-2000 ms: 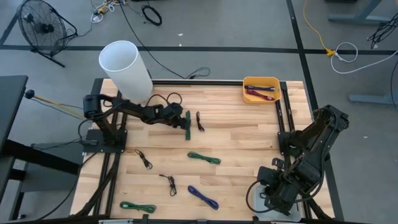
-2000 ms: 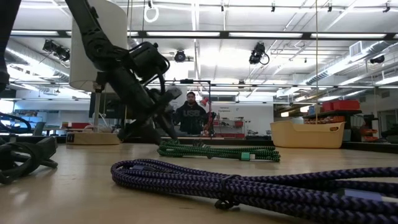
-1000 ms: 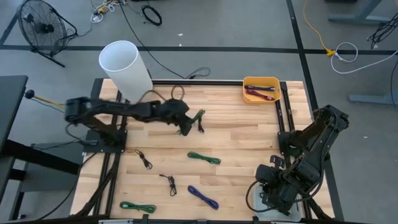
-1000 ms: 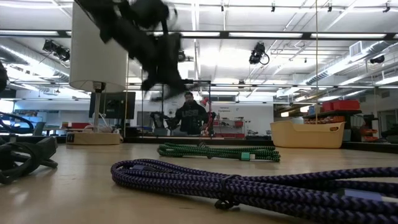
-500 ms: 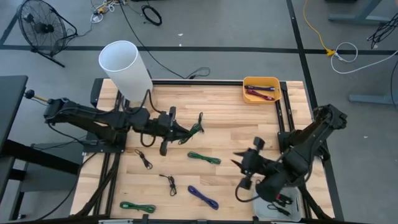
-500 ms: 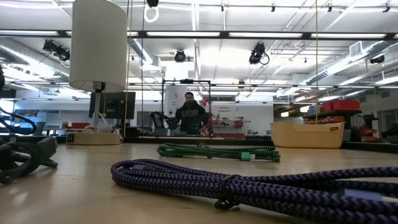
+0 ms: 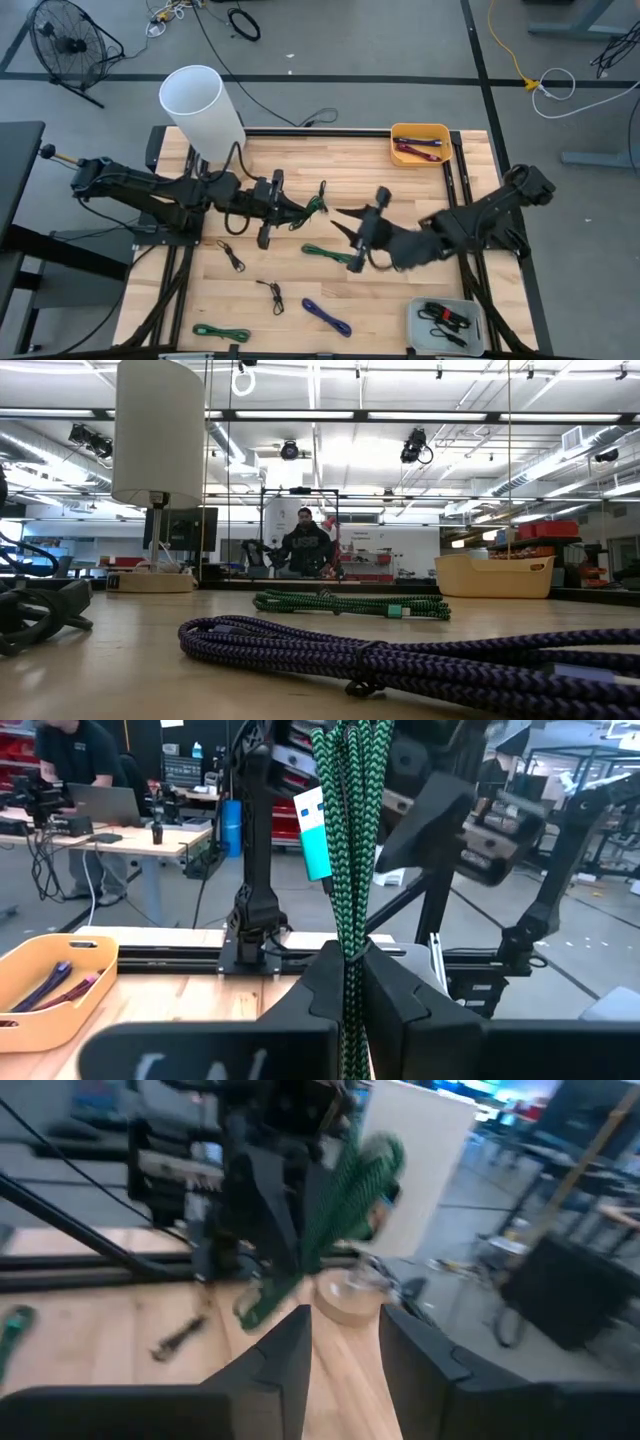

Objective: Pick & Place USB Port
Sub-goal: Put the black and green USB cable into the yellow bin

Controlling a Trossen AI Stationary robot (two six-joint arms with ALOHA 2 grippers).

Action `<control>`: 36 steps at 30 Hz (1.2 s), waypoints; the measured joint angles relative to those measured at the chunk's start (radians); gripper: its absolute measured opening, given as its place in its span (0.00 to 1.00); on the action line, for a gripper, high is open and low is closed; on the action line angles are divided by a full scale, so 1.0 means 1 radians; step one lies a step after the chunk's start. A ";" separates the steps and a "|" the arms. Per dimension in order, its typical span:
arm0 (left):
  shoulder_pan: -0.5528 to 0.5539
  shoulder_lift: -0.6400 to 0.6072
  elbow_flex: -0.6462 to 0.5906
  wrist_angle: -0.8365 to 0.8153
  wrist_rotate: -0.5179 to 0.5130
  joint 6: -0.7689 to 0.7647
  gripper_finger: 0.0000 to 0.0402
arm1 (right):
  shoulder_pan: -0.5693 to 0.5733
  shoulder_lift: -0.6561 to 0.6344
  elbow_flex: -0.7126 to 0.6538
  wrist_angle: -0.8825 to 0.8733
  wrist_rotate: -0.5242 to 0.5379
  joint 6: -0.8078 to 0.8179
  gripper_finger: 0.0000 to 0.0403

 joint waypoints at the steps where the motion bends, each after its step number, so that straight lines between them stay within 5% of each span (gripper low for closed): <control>1: 0.000 0.000 0.000 -0.001 0.000 0.000 0.05 | -0.015 0.000 0.000 0.024 -0.040 -0.016 0.30; 7: 0.000 0.000 0.000 0.000 0.000 0.000 0.05 | -0.074 0.027 0.000 0.158 -0.220 -0.104 0.30; 16: 0.002 0.000 0.000 -0.002 -0.007 -0.001 0.05 | -0.135 0.080 0.000 0.233 -0.261 -0.158 0.29; 24: 0.000 -0.001 0.000 -0.004 0.007 0.000 0.05 | -0.149 0.086 0.000 0.230 -0.371 -0.134 0.02; 29: 0.001 -0.001 0.000 -0.005 0.005 -0.001 0.05 | -0.120 0.086 0.000 0.112 -0.405 -0.094 0.14; 36: 0.001 -0.001 0.000 -0.008 0.003 -0.001 0.05 | -0.111 0.083 0.000 0.078 -0.296 -0.079 0.34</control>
